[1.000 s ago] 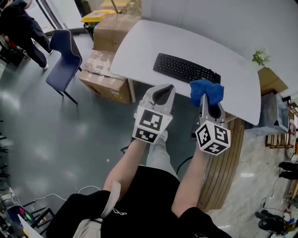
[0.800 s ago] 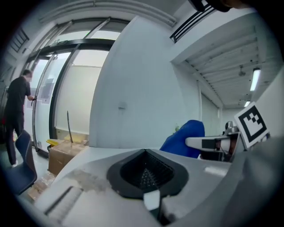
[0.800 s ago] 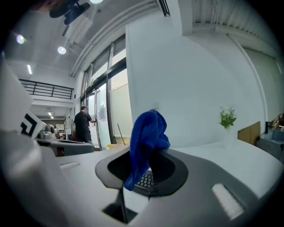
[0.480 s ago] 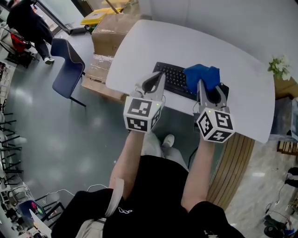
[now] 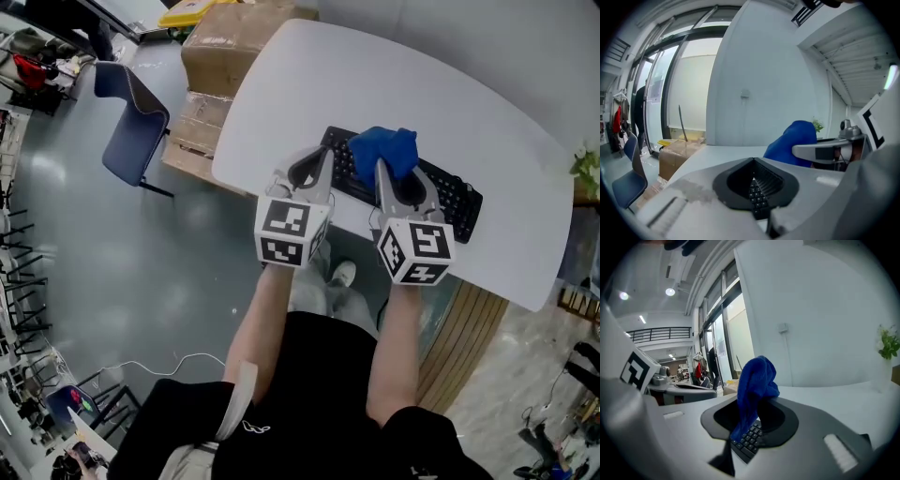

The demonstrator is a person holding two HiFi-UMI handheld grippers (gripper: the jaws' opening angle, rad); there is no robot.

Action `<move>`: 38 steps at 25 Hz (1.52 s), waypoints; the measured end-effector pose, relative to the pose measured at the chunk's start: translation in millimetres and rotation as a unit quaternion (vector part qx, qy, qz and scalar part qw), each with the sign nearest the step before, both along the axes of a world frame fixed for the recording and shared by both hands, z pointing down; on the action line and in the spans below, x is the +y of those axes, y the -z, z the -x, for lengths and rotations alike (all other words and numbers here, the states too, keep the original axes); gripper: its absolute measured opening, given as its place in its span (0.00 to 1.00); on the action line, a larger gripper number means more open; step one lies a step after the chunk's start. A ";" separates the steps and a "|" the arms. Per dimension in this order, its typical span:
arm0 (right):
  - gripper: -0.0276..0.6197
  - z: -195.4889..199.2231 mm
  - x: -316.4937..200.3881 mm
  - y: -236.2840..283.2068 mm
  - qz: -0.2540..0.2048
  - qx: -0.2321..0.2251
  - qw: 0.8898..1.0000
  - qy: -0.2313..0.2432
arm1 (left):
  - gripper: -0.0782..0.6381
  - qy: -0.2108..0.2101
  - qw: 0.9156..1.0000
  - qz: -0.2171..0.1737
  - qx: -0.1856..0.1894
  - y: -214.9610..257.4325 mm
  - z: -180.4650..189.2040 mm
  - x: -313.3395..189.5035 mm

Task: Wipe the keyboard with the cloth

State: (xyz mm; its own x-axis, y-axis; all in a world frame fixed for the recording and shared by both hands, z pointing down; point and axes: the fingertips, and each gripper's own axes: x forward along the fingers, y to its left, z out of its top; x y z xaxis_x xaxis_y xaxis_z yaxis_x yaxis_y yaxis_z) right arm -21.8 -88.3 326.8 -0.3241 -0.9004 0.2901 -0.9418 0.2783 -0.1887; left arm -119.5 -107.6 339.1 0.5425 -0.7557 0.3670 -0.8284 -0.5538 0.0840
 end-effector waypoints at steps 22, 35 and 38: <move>0.18 83.5 -84.1 -131.9 0.120 -0.039 0.992 0.019 | 0.10 -0.045 0.990 0.122 -0.057 -136.4 28.1 -79.1; 0.18 74.8 -81.0 -178.9 0.159 -0.051 0.986 -0.012 | 0.10 -0.075 0.980 0.169 -0.067 -186.4 16.7 -78.0; 0.18 73.0 -78.7 -185.5 0.164 -0.052 0.985 -0.020 | 0.10 -0.083 0.978 0.176 -0.071 -194.9 13.6 -75.4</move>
State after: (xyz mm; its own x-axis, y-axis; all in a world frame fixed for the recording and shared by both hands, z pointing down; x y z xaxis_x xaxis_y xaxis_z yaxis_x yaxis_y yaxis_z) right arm -94.9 -167.0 512.3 -0.3334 -0.7765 0.5348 -0.9218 0.1494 -0.3577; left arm -133.1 -183.0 533.9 0.5722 -0.4750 0.6685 -0.7462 -0.6397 0.1841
